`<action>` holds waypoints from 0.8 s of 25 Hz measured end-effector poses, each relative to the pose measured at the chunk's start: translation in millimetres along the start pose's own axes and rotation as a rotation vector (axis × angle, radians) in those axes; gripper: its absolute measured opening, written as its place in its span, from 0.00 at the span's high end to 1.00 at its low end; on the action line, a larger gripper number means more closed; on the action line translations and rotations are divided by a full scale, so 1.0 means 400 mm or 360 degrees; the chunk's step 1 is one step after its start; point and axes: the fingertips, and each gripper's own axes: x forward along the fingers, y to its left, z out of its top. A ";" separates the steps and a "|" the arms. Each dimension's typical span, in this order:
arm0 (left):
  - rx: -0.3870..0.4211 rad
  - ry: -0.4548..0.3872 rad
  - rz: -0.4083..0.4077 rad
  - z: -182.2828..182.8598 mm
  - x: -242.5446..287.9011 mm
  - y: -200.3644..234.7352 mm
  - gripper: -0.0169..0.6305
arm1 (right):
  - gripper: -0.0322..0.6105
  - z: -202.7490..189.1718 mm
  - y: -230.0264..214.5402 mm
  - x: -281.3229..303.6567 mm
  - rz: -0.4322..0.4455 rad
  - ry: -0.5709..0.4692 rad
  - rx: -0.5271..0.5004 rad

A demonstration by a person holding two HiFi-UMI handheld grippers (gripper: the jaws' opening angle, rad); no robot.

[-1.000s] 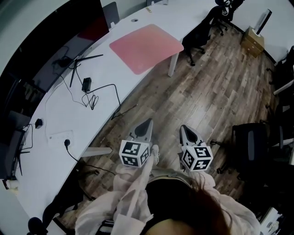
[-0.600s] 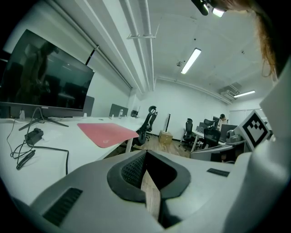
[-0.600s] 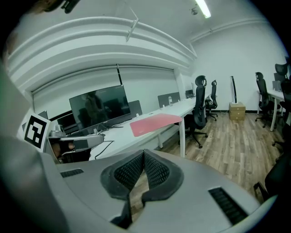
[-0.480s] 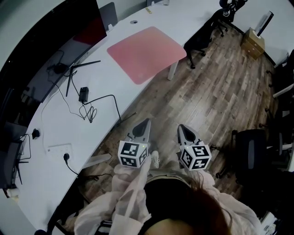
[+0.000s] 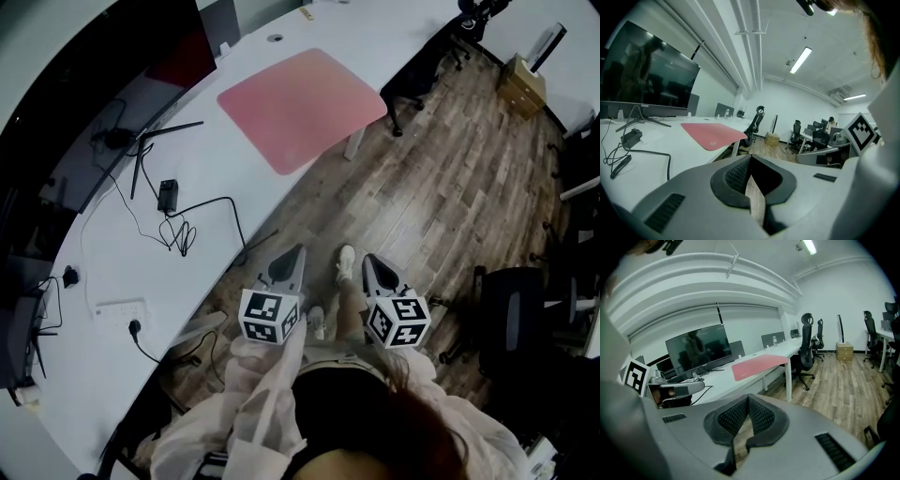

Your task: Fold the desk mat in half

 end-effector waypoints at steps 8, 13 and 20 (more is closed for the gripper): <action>-0.0008 0.0033 0.0023 0.016 0.092 0.047 0.94 | 0.93 0.035 -0.042 0.105 0.0039 0.0032 0.0005; -0.0017 0.0038 0.0057 0.050 0.174 0.095 0.94 | 0.93 0.088 -0.085 0.192 0.0061 0.0056 -0.0025; -0.0048 0.0035 0.0117 0.117 0.306 0.172 0.94 | 0.93 0.173 -0.145 0.330 0.0124 0.0100 -0.0035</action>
